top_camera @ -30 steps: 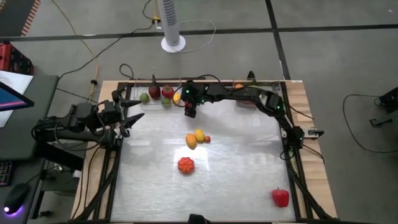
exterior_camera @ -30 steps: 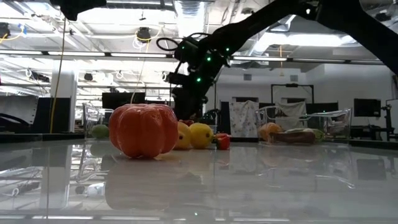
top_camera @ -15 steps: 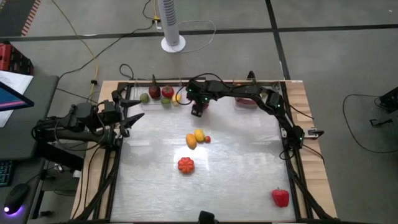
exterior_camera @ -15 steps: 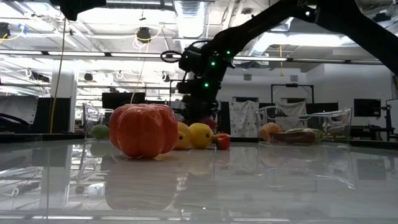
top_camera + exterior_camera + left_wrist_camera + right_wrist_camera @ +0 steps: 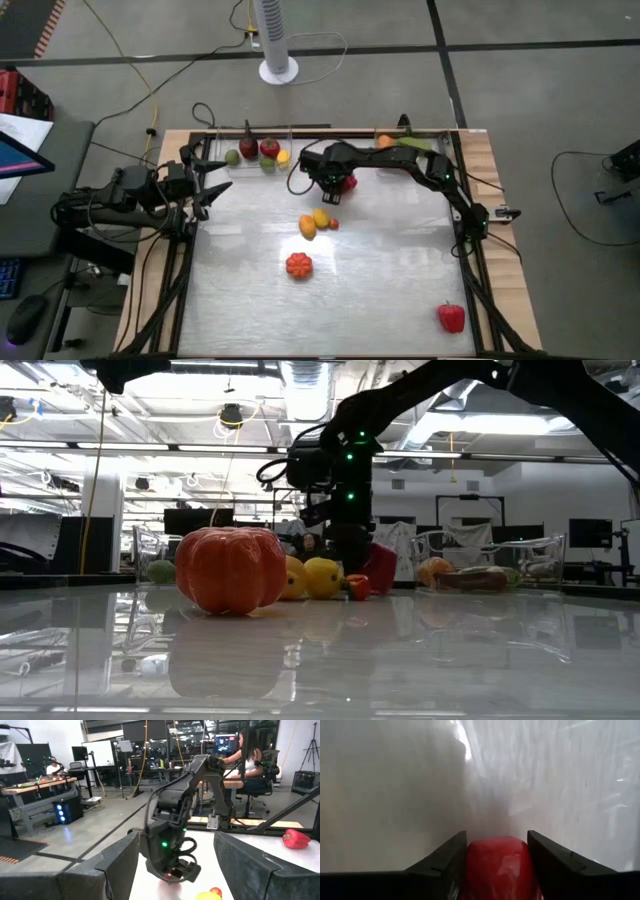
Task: Sort produce into baskets
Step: Put the top red bell pepper into the right transparent bin
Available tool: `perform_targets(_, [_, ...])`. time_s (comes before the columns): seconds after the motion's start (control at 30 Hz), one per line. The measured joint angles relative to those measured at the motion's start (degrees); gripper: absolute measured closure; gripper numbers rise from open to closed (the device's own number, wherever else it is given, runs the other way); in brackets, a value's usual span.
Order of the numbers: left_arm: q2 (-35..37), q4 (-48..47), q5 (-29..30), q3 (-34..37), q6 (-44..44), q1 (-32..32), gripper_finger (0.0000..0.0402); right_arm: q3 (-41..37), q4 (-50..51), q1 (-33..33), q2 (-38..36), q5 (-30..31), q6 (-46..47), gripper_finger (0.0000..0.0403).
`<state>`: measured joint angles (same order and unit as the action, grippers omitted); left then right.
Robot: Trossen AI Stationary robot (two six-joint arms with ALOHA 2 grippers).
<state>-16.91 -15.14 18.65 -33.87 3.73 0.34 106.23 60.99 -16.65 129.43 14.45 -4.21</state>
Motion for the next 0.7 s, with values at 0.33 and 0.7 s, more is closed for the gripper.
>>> perform_targets(0.33, [0.0,0.02,0.0,0.0,-0.1,0.02,0.0157,-0.06,1.77,1.43,-0.45,1.15,1.89,0.0202])
perform_targets(0.7, [-0.02,1.45,0.02,0.0,0.09,0.02,0.0157,-0.12,3.9,3.81,-14.55,6.07,6.74,0.0202])
